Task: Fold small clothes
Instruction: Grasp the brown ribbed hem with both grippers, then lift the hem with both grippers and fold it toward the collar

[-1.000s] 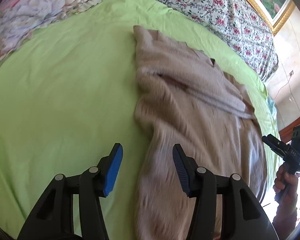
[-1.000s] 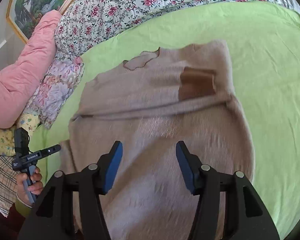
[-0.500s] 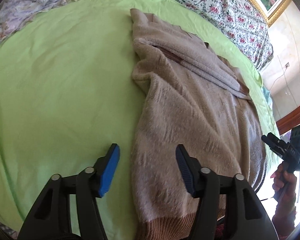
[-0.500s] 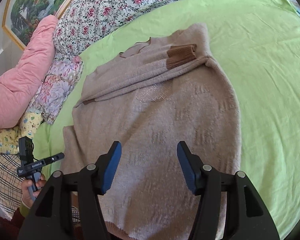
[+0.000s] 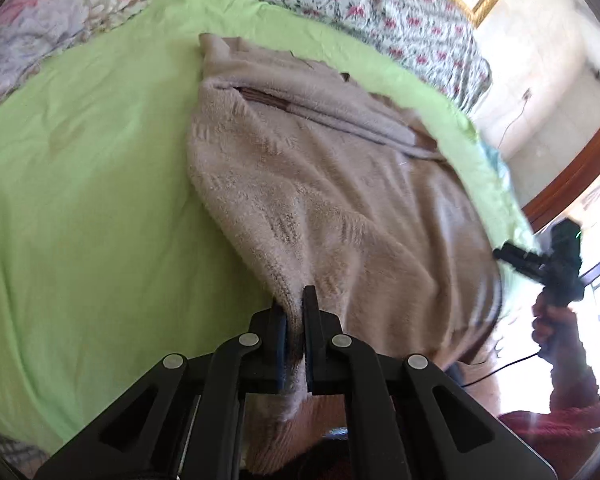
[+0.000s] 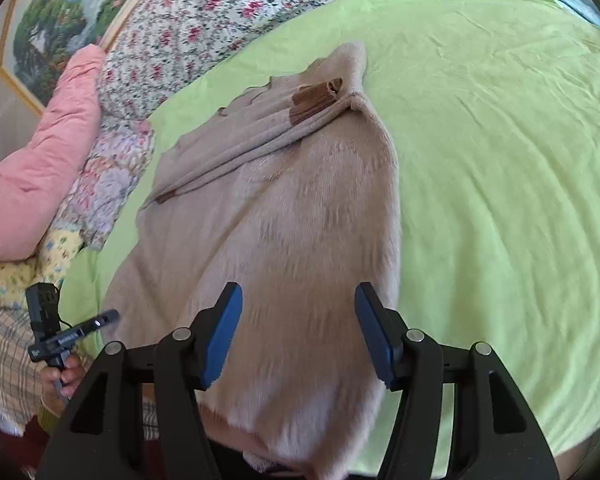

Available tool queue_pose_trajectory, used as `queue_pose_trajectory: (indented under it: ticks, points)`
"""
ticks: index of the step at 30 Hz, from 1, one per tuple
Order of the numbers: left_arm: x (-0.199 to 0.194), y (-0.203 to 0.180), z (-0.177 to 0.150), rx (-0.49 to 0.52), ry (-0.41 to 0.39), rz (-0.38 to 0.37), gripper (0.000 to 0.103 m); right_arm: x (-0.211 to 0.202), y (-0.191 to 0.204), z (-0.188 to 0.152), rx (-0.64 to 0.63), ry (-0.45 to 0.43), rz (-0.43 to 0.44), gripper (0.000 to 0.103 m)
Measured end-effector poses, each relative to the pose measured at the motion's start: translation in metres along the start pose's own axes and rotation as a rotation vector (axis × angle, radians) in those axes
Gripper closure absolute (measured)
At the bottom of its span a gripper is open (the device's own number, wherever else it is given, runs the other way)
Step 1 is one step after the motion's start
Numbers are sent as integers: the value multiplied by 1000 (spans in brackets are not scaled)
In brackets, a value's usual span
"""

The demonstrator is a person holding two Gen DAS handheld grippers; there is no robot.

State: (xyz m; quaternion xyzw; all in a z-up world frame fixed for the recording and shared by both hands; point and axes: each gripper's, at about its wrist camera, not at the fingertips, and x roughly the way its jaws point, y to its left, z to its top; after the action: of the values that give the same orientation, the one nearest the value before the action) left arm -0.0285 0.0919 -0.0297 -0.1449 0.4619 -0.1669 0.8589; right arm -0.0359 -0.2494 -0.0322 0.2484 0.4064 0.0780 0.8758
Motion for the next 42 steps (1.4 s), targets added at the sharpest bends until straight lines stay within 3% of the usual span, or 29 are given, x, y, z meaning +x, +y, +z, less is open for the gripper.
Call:
queue_pose_trajectory:
  ticks: [2, 4, 8, 12, 21, 23, 24, 25, 29, 33, 37, 38, 39, 42]
  points:
    - [-1, 5, -8, -8, 19, -4, 96, -7, -1, -11, -26, 10, 5, 43]
    - [3, 10, -19, -21, 62, 46, 95, -14, -4, -25, -43, 29, 18, 43]
    - [10, 19, -43, -64, 127, 43, 70, -27, -8, -53, -61, 66, 41, 43]
    - [13, 18, -62, -64, 156, 22, 63, -29, -13, -81, -73, 112, 78, 43]
    - [30, 17, -80, -99, 208, -63, 62, 20, 0, -104, -108, 175, 111, 43]
    - [30, 19, -80, -119, 218, -95, 60, 20, 1, -107, -124, 180, 105, 57]
    - [30, 19, -81, -127, 218, -107, 59, 19, -1, -109, -124, 186, 101, 83]
    - [28, 21, -81, -132, 215, -116, 59, 17, -3, -110, -112, 183, 108, 95]
    - [27, 25, -83, -149, 204, -150, 54, 0, -4, -108, -111, 141, 173, 95]
    - [31, 20, -89, -151, 215, -168, 47, -32, -14, -101, -61, 64, 296, 96]
    - [36, 14, -95, -121, 207, -140, 53, -61, -25, -94, -45, 7, 312, 96]
    - [36, 14, -95, -118, 197, -131, 67, -62, -28, -94, -52, 14, 286, 96]
    - [36, 13, -94, -114, 191, -126, 94, -59, -29, -95, -47, 24, 280, 96]
    - [24, 8, -94, -69, 149, -127, 97, -49, -30, -99, -29, 48, 285, 96]
